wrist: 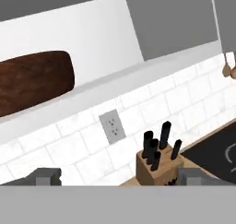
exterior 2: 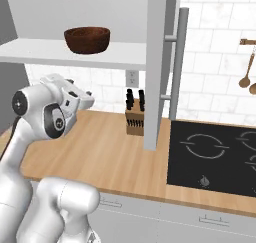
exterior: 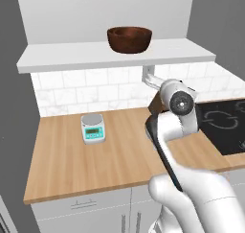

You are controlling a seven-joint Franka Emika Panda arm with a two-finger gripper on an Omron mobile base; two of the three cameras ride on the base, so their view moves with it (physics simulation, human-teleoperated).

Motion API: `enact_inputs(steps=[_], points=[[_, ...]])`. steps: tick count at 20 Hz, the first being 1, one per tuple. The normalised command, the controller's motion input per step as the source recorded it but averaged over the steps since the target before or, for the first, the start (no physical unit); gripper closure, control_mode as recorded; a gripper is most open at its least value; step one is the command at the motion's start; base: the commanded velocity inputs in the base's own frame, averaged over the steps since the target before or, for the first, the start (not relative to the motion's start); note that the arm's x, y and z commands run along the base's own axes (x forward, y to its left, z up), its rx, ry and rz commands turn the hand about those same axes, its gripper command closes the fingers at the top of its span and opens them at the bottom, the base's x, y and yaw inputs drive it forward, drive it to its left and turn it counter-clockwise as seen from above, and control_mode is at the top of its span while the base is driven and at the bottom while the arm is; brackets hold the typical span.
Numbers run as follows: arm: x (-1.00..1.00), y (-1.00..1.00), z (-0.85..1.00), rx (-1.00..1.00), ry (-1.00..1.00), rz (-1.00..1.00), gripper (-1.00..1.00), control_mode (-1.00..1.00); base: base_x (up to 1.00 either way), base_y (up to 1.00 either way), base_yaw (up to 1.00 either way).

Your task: Pick up the bowls on the counter and stack them on top of one another in the open cabinet. Place the smaller bowl on top of the larger bowl.

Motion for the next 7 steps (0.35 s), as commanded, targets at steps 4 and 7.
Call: enact_inputs(steps=[4,7], points=[[-1.00,0.00,-1.00,-0.35,0.21,0.03,-1.00,-1.00,0.00,0.00,0.00],[-0.37,0.02,-0.56,-0.19,0.26,0.00,-1.00,-1.00,0.00,0.00,0.00]])
